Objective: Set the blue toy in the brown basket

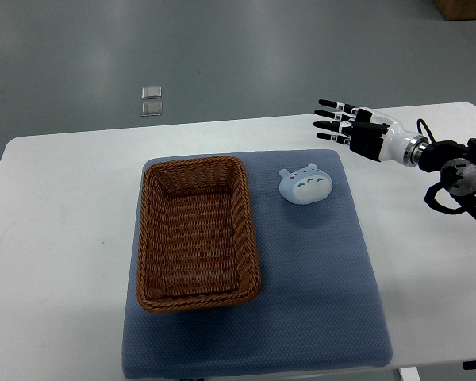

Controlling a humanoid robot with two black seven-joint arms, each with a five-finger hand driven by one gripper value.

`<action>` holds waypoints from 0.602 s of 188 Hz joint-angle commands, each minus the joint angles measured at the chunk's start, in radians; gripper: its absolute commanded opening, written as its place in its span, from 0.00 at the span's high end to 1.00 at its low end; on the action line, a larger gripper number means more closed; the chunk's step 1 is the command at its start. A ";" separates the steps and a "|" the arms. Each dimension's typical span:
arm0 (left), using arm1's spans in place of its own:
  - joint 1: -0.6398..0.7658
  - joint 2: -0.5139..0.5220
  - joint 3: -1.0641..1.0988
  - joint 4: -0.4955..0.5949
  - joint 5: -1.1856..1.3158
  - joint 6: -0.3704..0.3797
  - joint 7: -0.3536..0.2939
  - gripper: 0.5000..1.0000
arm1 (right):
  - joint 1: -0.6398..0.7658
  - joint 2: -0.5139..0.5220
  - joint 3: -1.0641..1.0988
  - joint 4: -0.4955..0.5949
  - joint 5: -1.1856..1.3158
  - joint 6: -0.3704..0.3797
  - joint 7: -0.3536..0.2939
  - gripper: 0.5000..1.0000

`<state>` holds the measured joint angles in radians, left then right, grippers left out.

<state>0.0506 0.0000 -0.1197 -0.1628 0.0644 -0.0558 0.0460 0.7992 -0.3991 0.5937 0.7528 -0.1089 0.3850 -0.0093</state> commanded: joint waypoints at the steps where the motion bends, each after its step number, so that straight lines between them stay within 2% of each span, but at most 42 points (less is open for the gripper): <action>1: 0.000 0.000 0.000 -0.001 0.000 -0.001 0.000 0.00 | -0.001 0.003 0.000 -0.001 -0.012 0.002 0.003 0.16; 48: 0.000 0.000 0.000 -0.001 0.000 -0.002 0.002 0.00 | -0.001 0.005 0.000 0.003 -0.107 0.018 0.063 0.16; 62: 0.000 0.000 -0.003 0.005 0.000 -0.002 0.002 0.00 | -0.001 0.003 -0.002 0.011 -0.146 0.034 0.103 0.16; 113: -0.009 0.000 0.002 0.012 0.000 0.010 0.000 0.00 | 0.038 -0.007 -0.002 0.017 -0.638 0.072 0.186 0.18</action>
<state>0.0418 0.0000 -0.1182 -0.1471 0.0644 -0.0465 0.0477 0.8198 -0.3991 0.5918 0.7685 -0.5614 0.4479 0.1385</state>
